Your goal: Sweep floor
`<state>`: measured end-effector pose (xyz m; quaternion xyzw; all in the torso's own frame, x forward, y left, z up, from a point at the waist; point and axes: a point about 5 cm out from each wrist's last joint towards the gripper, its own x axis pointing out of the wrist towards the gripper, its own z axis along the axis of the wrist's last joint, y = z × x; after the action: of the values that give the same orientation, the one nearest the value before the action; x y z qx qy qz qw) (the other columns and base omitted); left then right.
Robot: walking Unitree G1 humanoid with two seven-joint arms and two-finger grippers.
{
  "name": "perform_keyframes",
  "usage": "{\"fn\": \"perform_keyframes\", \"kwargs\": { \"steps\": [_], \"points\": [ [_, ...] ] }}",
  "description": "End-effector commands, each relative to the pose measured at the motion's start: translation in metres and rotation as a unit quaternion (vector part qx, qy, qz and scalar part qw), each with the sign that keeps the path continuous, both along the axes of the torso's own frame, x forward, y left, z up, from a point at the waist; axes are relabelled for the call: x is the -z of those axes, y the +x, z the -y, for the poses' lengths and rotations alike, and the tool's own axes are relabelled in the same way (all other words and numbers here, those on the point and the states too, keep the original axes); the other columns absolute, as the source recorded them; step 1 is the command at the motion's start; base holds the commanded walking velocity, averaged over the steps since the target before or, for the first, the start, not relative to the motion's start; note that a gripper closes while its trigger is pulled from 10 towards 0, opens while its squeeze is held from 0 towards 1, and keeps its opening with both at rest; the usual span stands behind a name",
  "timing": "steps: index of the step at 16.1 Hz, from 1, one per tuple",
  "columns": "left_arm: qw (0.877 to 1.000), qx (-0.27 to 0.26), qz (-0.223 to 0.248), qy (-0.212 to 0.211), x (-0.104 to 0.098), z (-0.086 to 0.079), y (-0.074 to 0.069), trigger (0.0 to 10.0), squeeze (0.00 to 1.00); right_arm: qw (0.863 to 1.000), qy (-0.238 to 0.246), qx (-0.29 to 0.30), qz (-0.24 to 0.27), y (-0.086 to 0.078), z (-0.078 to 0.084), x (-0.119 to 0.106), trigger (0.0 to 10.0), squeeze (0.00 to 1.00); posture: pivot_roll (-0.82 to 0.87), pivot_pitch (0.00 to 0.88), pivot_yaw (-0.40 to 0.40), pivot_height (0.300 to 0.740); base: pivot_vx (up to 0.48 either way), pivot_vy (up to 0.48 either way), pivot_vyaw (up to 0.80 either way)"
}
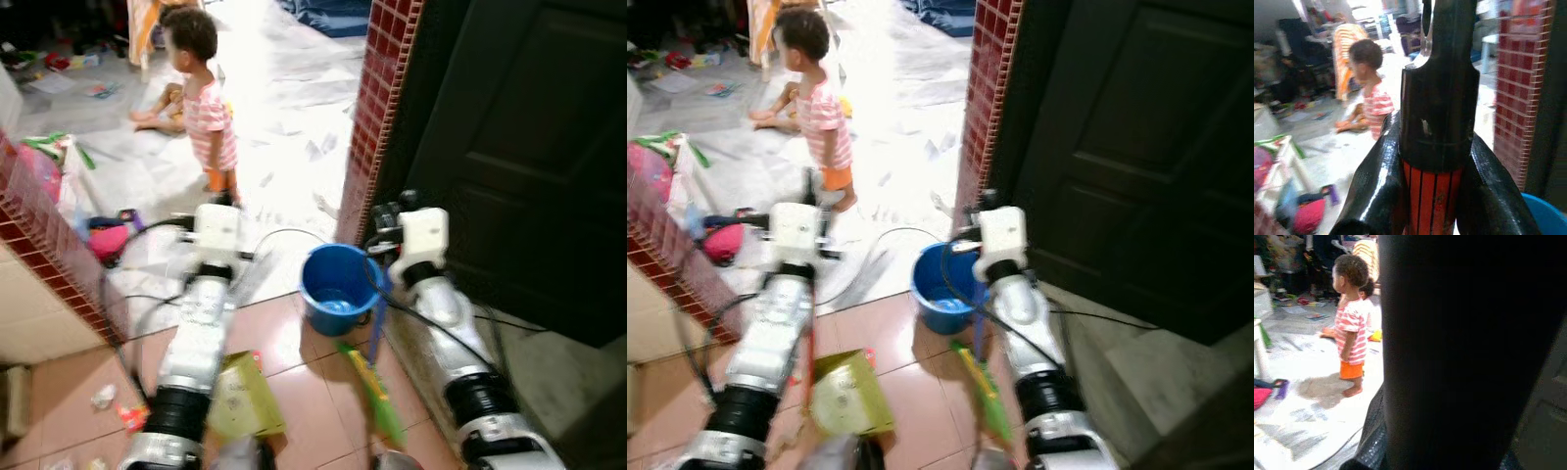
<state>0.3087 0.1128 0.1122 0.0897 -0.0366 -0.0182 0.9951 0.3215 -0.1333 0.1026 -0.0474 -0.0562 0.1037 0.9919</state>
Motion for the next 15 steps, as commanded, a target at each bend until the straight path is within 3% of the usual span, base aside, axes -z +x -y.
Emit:
{"fn": "perform_keyframes", "kwargs": {
  "steps": [1,7,12,15],
  "points": [
    [1.0,0.004,0.03,-0.002,-0.0135,0.0002,0.0023,10.0,0.0,1.0,0.002,-0.007,0.017,0.0025,-0.0046,-0.007,10.0,0.0,-0.01,0.0,-0.01,0.74,0.0,0.465,0.0],
    [0.999,0.014,0.03,-0.003,-0.0139,0.0049,0.0021,10.0,0.0,1.0,0.0,-0.007,0.016,0.0026,-0.0039,-0.0064,10.0,0.0,-0.01,0.0,-0.009,0.74,0.0,0.441,0.0],
    [0.999,0.023,0.041,-0.003,-0.0178,0.0063,0.002,10.0,0.0,1.0,0.0,-0.006,0.017,0.0029,-0.0034,-0.006,10.0,0.0,-0.01,0.0,-0.006,0.74,0.0,0.0,0.0],
    [0.999,0.024,0.039,-0.005,-0.0179,0.0066,0.0017,10.0,0.0,1.0,0.001,-0.005,0.016,0.0028,-0.0037,-0.0055,10.0,0.0,-0.01,0.0,-0.004,0.74,-0.313,0.0,0.0]
  ]
}}
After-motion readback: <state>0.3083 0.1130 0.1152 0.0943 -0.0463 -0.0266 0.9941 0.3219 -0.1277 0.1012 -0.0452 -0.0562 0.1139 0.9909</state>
